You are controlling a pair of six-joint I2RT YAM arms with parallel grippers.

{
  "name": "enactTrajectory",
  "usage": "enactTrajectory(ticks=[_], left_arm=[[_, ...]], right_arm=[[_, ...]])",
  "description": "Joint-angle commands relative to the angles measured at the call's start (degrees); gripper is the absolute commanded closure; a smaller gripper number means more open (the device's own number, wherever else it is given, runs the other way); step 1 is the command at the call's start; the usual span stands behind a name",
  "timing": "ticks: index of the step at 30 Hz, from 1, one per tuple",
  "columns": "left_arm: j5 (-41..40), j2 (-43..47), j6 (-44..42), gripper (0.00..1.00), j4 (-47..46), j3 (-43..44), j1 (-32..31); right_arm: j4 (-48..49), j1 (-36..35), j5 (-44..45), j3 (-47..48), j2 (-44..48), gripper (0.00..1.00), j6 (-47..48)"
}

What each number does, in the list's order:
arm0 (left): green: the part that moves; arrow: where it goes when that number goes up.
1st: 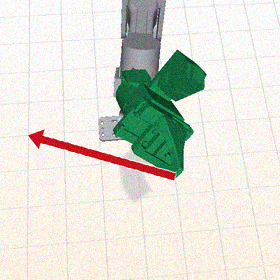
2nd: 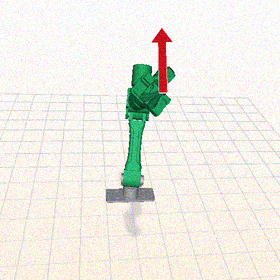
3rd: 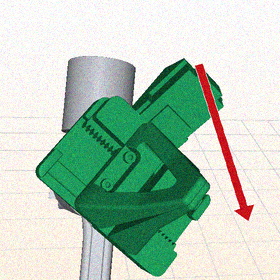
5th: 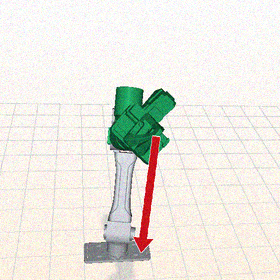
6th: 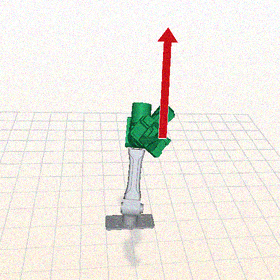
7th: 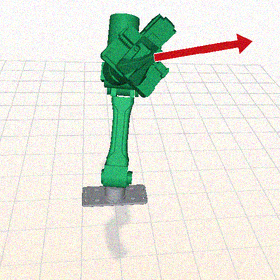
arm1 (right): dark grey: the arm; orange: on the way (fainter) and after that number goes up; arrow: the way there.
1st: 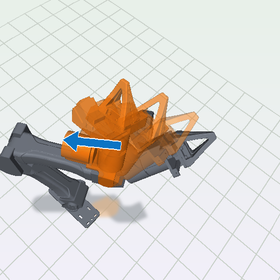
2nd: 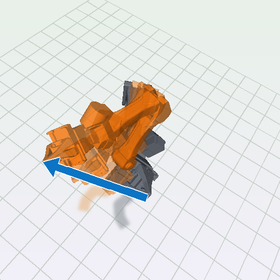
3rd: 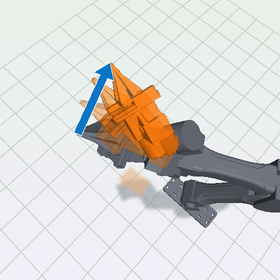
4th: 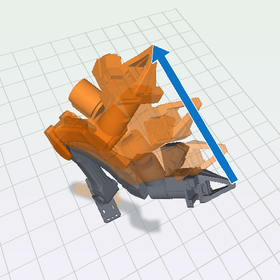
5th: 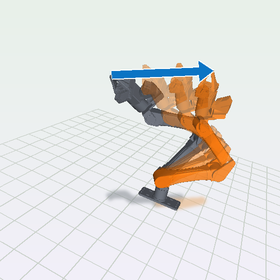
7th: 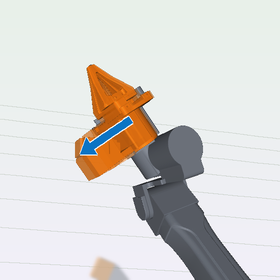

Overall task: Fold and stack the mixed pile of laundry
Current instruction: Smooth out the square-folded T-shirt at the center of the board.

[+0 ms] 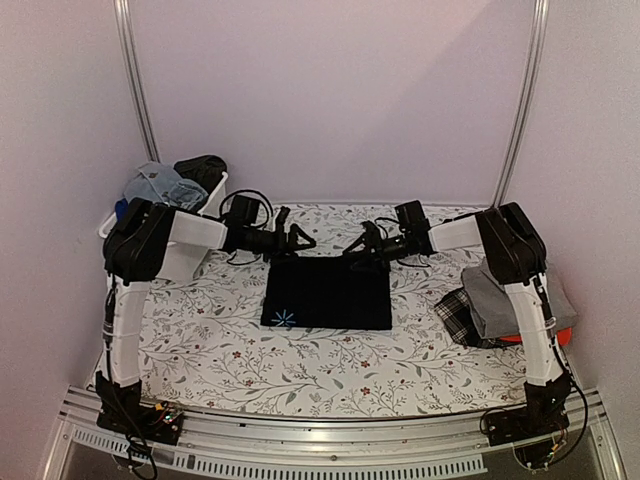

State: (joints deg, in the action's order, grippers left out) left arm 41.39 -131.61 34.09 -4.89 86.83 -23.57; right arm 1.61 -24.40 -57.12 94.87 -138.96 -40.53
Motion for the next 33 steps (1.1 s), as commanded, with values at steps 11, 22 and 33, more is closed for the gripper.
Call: enactTrajectory(ticks=[11, 22, 33], left_arm=[[9.6, 23.8, -1.5, 0.0, 1.3, -18.8, -2.2], [11.4, 20.3, 10.4, 0.0, -13.8, -31.6, -12.2], [10.1, 19.2, 10.4, 0.0, -17.9, -45.5, -4.7]], right_arm=[[-2.9, -6.5, -2.0, -15.8, 21.4, 0.28, -2.1], [6.8, -14.0, -4.1, -24.3, 16.3, 0.28, -8.1], [12.9, -9.1, -2.8, -44.0, 16.5, 0.28, -7.8]])
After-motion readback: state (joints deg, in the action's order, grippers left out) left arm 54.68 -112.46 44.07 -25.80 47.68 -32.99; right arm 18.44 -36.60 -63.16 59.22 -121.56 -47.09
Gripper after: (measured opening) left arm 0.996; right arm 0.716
